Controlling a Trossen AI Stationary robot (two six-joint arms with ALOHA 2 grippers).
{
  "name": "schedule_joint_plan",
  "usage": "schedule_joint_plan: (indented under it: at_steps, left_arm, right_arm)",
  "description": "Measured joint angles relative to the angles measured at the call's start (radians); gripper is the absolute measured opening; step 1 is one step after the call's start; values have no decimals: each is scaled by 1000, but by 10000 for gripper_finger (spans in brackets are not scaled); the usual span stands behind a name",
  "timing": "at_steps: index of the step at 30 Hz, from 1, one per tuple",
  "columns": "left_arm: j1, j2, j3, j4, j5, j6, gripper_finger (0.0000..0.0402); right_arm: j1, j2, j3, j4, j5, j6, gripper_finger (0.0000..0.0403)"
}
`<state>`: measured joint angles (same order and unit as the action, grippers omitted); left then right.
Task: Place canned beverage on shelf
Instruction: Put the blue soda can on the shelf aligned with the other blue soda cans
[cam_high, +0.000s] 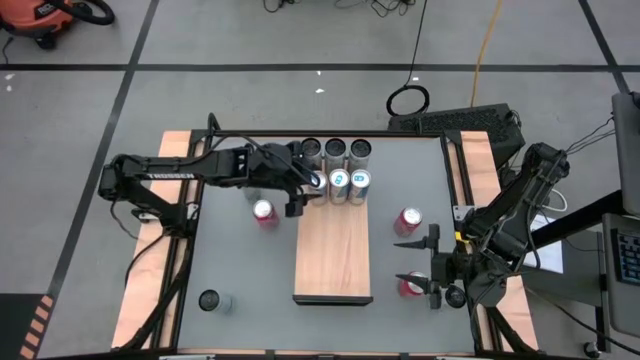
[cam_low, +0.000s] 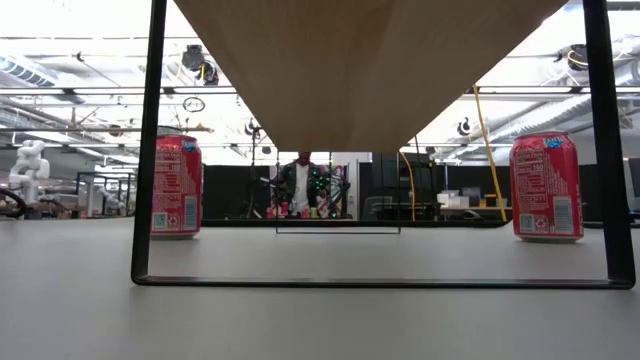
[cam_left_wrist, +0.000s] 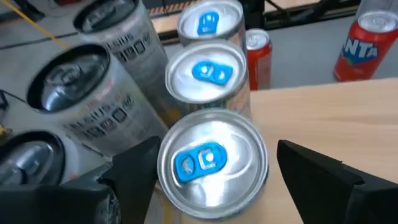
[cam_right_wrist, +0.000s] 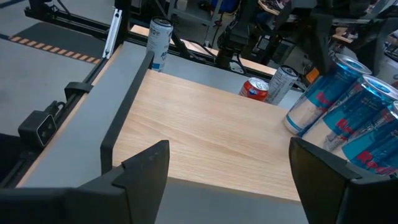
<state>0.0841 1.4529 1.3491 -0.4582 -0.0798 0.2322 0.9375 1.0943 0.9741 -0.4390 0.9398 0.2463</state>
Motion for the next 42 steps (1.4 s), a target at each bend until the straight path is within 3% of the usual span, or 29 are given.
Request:
schedule_joint_plan:
  at_steps: [12, 17, 23, 27, 31, 36, 42]
  left_arm:
    - [-19, -49, -1, 22, -50, 22, 316]
    - [-72, -111, -1, 35, -148, 62, 316]
    - [-181, -141, -12, 62, -151, -10, 312]
    - [-259, -102, -77, 122, -189, -42, 293]
    - [-307, -58, -138, 200, -294, -108, 272]
    - [-317, 15, -194, 232, -415, -167, 241]
    - [-303, 84, -193, 237, -438, -211, 199]
  right_arm:
    - [0, 0, 0, 0, -1, 3, 270]
    - [0, 0, 0, -3, -1, 3, 270]
    - [0, 0, 0, -7, -1, 3, 270]
    - [0, 0, 0, -6, -1, 3, 270]
    - [0, 0, 0, 1, 0, 3, 270]
    - [-1, 0, 0, 0, 22, 2, 270]
    - [-1, 0, -8, 8, 35, 0, 270]
